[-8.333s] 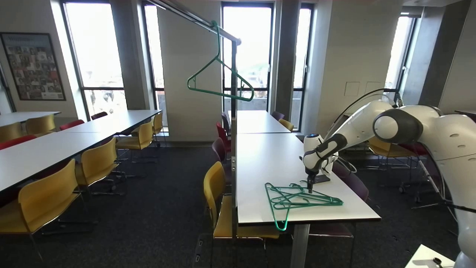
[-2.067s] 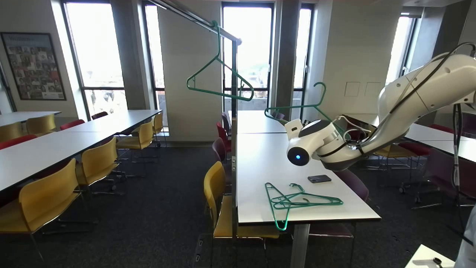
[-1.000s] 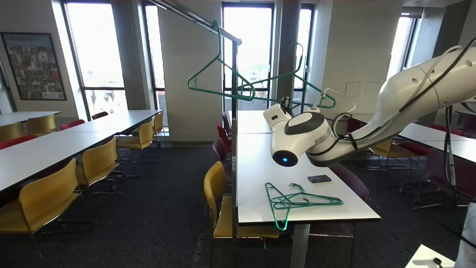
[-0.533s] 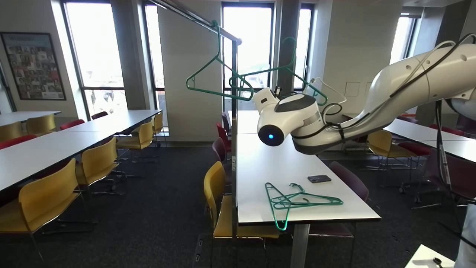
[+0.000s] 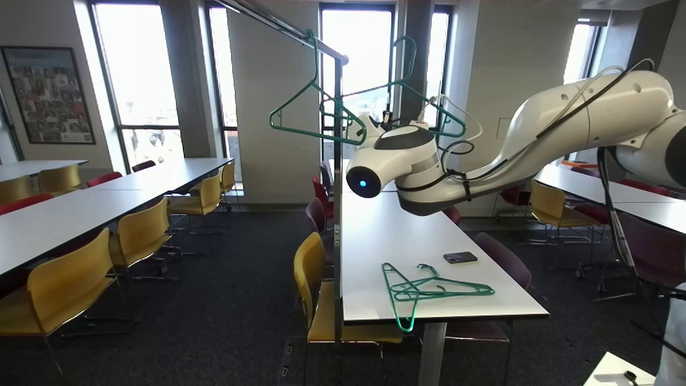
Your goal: Put one green hanger from the table and put it on the railing
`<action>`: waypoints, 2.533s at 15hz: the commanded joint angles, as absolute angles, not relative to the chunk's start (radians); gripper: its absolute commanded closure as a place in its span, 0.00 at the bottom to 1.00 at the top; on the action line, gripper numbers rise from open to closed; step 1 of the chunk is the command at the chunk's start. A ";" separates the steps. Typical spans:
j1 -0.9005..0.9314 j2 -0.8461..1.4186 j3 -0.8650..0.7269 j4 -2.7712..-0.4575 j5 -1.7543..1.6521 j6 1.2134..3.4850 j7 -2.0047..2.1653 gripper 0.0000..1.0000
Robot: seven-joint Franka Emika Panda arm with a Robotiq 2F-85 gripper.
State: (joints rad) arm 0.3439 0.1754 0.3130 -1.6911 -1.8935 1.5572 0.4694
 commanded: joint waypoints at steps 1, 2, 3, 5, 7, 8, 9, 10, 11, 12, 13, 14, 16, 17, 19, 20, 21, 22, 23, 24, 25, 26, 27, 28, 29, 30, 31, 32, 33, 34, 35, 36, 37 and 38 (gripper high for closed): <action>0.382 0.254 0.314 -1.569 -1.965 1.506 0.348 0.98; 0.388 0.268 0.312 -1.547 -1.980 1.519 0.305 0.98; 0.392 0.278 0.306 -1.534 -2.004 1.537 0.251 0.98; 0.394 0.291 0.296 -1.505 -2.045 1.569 0.148 0.98; 0.389 0.298 0.289 -1.471 -2.074 1.602 0.058 0.98; 0.387 0.299 0.284 -1.455 -2.087 1.620 0.019 0.98; 0.387 0.298 0.279 -1.439 -2.099 1.643 -0.018 0.98; 0.386 0.297 0.274 -1.428 -2.110 1.663 -0.048 0.98; 0.385 0.295 0.269 -1.417 -2.115 1.689 -0.078 0.98; 0.386 0.294 0.266 -1.414 -2.119 1.706 -0.093 0.98; 0.385 0.293 0.263 -1.411 -2.119 1.728 -0.108 0.98; 0.384 0.296 0.261 -1.411 -2.118 1.744 -0.118 0.98; 0.383 0.301 0.256 -1.427 -2.116 1.764 -0.128 0.98; 0.382 0.305 0.253 -1.435 -2.115 1.775 -0.127 0.98; 0.380 0.316 0.247 -1.452 -2.111 1.783 -0.118 0.98; 0.380 0.325 0.245 -1.455 -2.109 1.785 -0.115 0.98; 0.379 0.332 0.242 -1.460 -2.108 1.785 -0.111 0.98; 0.379 0.339 0.239 -1.463 -2.107 1.786 -0.110 0.98; 0.380 0.345 0.237 -1.463 -2.107 1.784 -0.107 0.98; 0.381 0.351 0.235 -1.464 -2.110 1.776 -0.094 0.98; 0.384 0.354 0.233 -1.468 -2.113 1.765 -0.074 0.98; 0.386 0.358 0.233 -1.467 -2.115 1.754 -0.048 0.98; 0.391 0.365 0.234 -1.465 -2.113 1.729 0.004 0.98; 0.394 0.367 0.238 -1.469 -2.107 1.706 0.061 0.65; 0.396 0.366 0.243 -1.479 -2.098 1.685 0.137 0.64; 0.400 0.362 0.246 -1.493 -2.102 1.664 0.204 0.58; 0.404 0.356 0.248 -1.509 -2.104 1.642 0.265 0.50; 0.410 0.348 0.250 -1.528 -2.111 1.615 0.328 0.40; 0.416 0.337 0.254 -1.549 -2.118 1.591 0.389 0.33; 0.423 0.325 0.257 -1.572 -2.130 1.569 0.446 0.25; 0.429 0.313 0.262 -1.593 -2.143 1.549 0.501 0.18; 0.434 0.307 0.268 -1.609 -2.156 1.531 0.555 0.12; 0.438 0.301 0.273 -1.625 -2.174 1.516 0.608 0.03; 0.441 0.296 0.280 -1.636 -2.192 1.499 0.658 0.00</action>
